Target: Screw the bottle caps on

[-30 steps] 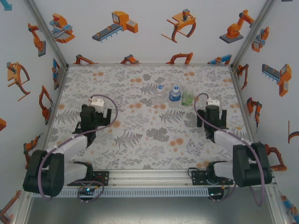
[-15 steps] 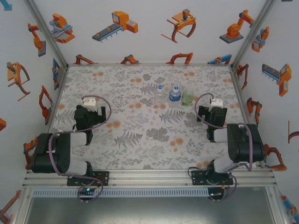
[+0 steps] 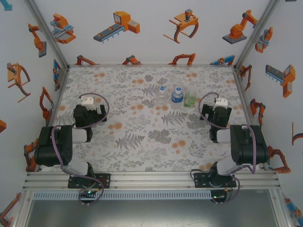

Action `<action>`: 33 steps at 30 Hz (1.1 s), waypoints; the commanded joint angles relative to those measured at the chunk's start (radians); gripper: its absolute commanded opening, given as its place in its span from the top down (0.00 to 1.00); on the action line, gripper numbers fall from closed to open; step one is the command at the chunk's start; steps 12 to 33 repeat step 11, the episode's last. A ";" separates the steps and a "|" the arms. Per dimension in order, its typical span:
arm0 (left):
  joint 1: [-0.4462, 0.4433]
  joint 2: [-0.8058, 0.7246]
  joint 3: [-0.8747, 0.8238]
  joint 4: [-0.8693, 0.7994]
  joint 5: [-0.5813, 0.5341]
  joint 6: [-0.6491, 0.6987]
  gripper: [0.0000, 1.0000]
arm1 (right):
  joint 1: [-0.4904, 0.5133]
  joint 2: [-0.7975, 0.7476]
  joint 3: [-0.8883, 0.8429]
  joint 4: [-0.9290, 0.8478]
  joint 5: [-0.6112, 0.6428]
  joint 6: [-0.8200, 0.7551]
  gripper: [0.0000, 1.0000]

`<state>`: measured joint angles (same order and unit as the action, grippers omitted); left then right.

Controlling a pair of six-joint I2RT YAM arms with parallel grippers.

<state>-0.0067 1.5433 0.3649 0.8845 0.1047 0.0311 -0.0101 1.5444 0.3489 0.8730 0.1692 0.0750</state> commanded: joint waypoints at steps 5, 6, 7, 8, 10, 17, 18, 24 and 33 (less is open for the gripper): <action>0.004 -0.004 0.035 -0.035 -0.054 -0.048 0.03 | -0.005 -0.004 0.022 0.024 -0.016 0.002 0.01; 0.004 -0.004 0.044 -0.052 -0.080 -0.057 0.03 | -0.005 -0.004 0.022 0.024 -0.024 -0.001 0.01; 0.004 -0.006 0.048 -0.065 -0.089 -0.062 0.03 | -0.005 -0.004 0.020 0.027 -0.035 -0.006 0.01; 0.002 -0.005 0.048 -0.063 -0.089 -0.061 0.03 | -0.004 -0.004 0.017 0.032 -0.046 -0.010 0.01; 0.002 -0.005 0.046 -0.061 -0.090 -0.061 0.03 | -0.005 -0.003 0.023 0.025 -0.033 -0.002 0.01; 0.003 -0.005 0.046 -0.061 -0.089 -0.062 0.03 | -0.005 -0.003 0.026 0.017 -0.018 0.006 0.01; 0.003 -0.005 0.046 -0.061 -0.089 -0.062 0.03 | -0.005 -0.003 0.026 0.017 -0.018 0.006 0.01; 0.003 -0.005 0.046 -0.061 -0.089 -0.062 0.03 | -0.005 -0.003 0.026 0.017 -0.018 0.006 0.01; 0.003 -0.005 0.046 -0.061 -0.089 -0.062 0.03 | -0.005 -0.003 0.026 0.017 -0.018 0.006 0.01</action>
